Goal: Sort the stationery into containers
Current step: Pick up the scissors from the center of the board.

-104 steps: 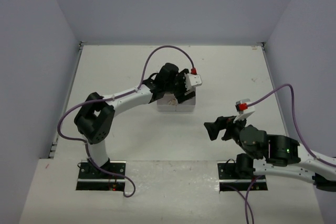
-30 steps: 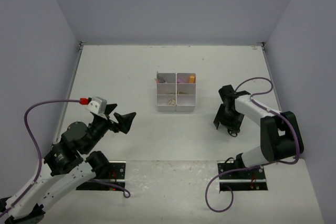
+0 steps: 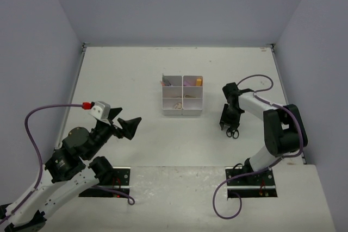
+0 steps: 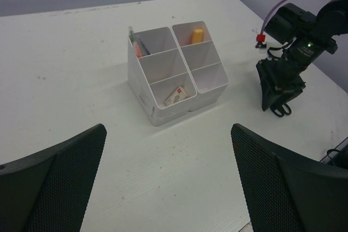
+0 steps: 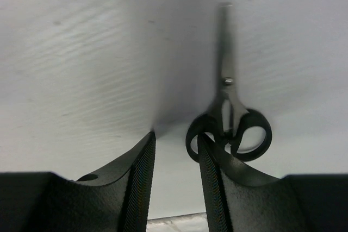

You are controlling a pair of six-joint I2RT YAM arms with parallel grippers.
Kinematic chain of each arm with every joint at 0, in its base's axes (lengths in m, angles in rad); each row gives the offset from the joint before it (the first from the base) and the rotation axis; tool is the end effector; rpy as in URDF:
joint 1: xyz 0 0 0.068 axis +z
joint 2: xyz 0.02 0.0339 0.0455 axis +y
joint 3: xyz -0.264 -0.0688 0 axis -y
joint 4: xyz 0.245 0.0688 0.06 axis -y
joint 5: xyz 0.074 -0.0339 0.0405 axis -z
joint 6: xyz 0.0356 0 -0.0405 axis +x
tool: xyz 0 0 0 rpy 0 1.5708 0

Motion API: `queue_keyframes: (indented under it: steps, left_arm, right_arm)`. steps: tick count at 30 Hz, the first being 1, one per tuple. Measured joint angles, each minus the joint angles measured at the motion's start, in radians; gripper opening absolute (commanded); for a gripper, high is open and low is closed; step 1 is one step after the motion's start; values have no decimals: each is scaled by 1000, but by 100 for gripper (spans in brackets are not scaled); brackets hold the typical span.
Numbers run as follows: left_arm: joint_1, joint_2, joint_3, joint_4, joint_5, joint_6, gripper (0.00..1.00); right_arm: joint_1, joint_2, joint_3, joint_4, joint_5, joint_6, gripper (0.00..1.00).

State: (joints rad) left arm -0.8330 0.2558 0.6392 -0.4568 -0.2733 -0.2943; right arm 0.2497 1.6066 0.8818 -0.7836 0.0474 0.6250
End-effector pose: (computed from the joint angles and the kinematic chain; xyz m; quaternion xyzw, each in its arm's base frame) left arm 0.0591 -0.0508 0.3196 0.1037 0.7243 -0.2759 0.6233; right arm 0.2518 0.0625 0.1505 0.1871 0.9816 -0.0082 0.0383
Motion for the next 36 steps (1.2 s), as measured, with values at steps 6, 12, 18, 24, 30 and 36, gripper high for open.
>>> queue_keyframes:
  steps: [6, 12, 18, 24, 30, 36]
  left_arm:
    - [-1, 1, 0, 0, -1, 1, 100]
    - [-1, 40, 0, 1, -1, 3, 100]
    - [-1, 66, 0, 0, -1, 6, 100]
    - [-1, 75, 0, 1, -1, 11, 100]
    - [-1, 82, 0, 1, 0, 18, 100]
    - [-1, 63, 0, 1, 0, 22, 100]
  right_arm:
    - [33, 42, 52, 70, -41, -12, 31]
    - [65, 73, 85, 62, -27, -14, 14]
    - [77, 98, 111, 38, -18, -18, 23]
    - [77, 105, 119, 13, -11, -16, 28]
    - [77, 123, 135, -11, -19, -20, 10]
    - [77, 152, 167, -21, -36, -31, 0]
